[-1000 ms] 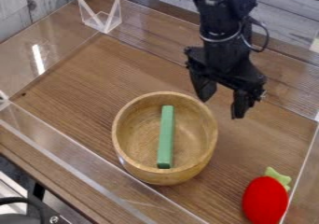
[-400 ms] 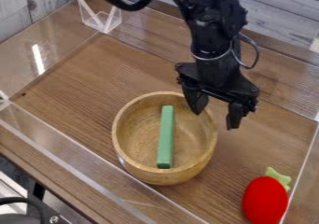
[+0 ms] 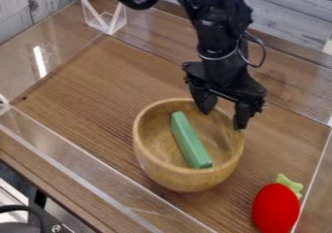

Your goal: Move the red object to the right side of the table

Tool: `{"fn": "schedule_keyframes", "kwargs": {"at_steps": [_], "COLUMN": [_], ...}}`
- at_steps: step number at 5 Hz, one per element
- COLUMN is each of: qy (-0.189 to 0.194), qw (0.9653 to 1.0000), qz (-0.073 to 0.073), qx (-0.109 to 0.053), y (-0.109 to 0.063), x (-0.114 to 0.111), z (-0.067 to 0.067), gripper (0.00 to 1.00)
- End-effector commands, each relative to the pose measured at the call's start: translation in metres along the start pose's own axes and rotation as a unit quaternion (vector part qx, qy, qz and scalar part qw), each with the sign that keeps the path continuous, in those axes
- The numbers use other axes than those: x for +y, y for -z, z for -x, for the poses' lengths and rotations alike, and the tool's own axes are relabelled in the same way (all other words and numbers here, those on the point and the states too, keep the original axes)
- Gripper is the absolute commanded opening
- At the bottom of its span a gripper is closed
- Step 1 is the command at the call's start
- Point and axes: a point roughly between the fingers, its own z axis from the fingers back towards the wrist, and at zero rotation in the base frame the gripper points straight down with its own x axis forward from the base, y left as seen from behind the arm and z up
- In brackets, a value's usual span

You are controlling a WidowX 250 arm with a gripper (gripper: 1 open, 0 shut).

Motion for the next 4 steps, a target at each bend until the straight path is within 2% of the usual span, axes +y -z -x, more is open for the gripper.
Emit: {"fn": "schedule_keyframes", "kwargs": {"at_steps": [1,2,3,4], "qy": [0.004,0.010,0.015,0.006], "qw": [1.0000,0.9999,0.9997,0.9998], "qz": [0.003,0.005,0.006,0.001], "qx": [0.001,0.009,0.016,0.020], "y": [-0.001,0.000,0.000,-0.004], "x": [-0.013,-0.012,-0.009,-0.005], "z": [-0.001,0.009,0.019,0.018], "gripper": [1.00,1.00,0.00,0.00]}}
